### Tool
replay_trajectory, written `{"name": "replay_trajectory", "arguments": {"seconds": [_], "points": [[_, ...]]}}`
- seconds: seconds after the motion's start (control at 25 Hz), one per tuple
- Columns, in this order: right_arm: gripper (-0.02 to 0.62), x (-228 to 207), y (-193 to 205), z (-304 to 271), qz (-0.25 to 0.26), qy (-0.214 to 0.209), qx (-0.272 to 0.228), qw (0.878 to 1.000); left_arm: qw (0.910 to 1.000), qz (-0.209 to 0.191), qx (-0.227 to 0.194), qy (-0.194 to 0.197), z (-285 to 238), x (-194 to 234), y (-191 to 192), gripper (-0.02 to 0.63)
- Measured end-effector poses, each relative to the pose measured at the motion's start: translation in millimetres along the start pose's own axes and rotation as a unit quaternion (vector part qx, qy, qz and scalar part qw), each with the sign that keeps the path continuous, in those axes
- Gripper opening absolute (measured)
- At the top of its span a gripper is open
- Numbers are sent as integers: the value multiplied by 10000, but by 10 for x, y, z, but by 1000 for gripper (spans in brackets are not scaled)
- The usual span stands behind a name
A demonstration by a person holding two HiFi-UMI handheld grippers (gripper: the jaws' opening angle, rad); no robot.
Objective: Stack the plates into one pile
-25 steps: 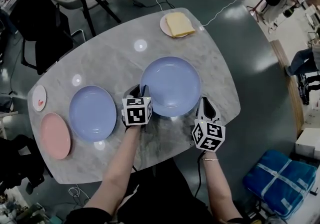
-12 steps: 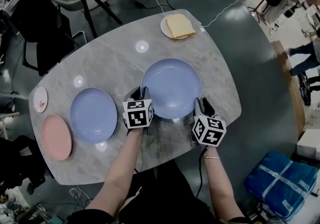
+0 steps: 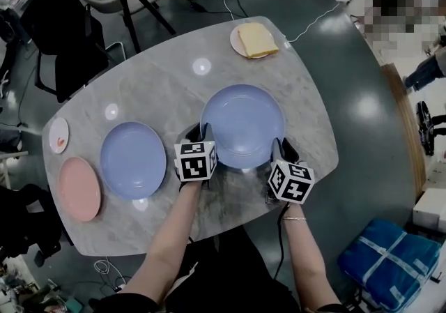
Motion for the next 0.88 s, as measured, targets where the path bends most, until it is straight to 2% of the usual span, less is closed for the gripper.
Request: {"name": "replay_trajectory", "arguments": {"seconds": [0.48, 0.68, 0.88], "points": [[52, 50, 2, 200, -827, -309, -563, 9945, 9978, 638, -55, 170, 239, 108, -6, 44], [51, 201, -85, 274, -818, -553, -708, 9926, 9958, 885, -222, 71, 467, 249, -36, 41], [49, 424, -138, 270, -687, -861, -674, 9916, 9928, 1099, -432, -210, 753, 465, -33, 38]]}}
Point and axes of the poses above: the fingertips, and each gripper's own axes: z backward along the fingers, x to its left, y out of its underside, the point moved 10 cm from there along z, backward along the fingers, and after that the axes turned 13 degrees about -y, right-handed, at the moved point
